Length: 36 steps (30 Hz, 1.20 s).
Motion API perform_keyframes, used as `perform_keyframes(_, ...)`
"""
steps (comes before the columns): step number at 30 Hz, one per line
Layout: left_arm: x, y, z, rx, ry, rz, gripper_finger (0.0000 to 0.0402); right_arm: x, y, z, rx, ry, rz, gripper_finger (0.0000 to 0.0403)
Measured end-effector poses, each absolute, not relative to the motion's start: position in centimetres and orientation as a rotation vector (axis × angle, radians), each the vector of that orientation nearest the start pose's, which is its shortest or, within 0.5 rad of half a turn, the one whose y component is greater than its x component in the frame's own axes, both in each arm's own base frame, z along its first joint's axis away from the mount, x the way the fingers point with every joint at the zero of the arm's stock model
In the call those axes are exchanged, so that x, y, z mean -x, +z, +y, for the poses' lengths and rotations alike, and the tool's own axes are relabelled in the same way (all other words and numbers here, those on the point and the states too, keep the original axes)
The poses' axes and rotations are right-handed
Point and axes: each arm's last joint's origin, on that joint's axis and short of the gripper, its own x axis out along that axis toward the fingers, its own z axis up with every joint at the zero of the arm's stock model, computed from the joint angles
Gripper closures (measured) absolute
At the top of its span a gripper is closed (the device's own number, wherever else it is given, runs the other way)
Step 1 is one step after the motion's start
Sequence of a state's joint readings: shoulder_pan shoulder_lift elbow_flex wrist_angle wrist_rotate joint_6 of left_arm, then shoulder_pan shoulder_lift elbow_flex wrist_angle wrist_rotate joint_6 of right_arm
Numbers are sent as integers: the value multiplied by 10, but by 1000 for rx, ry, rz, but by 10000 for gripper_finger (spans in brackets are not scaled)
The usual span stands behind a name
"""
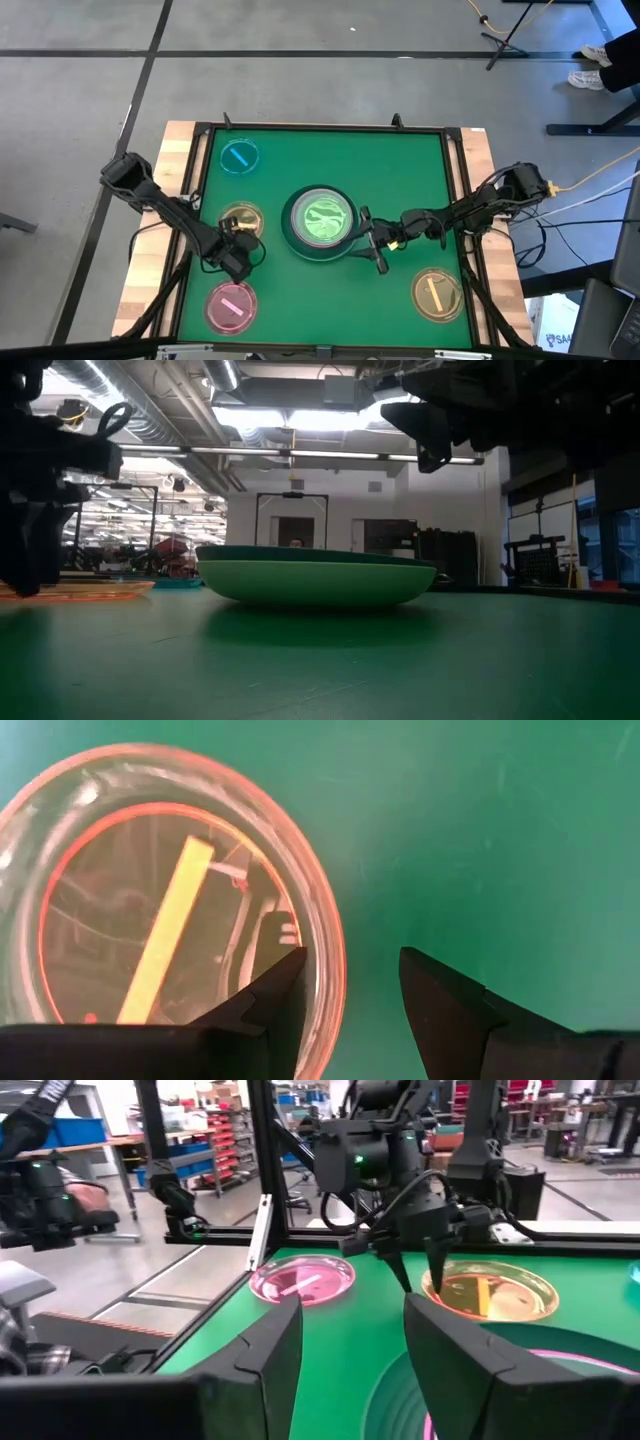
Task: Stack plastic plates
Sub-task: Stack the left transparent orange plate on top of the transparent green plate
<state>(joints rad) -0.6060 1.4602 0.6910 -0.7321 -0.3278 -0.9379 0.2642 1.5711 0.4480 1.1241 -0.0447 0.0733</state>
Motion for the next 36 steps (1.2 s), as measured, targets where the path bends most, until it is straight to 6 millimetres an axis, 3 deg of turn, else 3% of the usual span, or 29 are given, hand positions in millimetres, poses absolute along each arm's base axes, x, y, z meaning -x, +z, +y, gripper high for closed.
perform_keyframes(10,-185,132,-116,73,426,1309,260,-267,172,72,-72,262,18,233)
perform_keyframes(23,-184,131,-116,61,433,1307,395,-268,169,71,-68,220,37,233)
perform_keyframes(30,-186,134,-115,30,461,1278,399,-268,169,71,-68,220,38,233)
perform_keyframes(36,-192,147,-118,-4,485,1260,400,-268,169,71,-68,220,37,233)
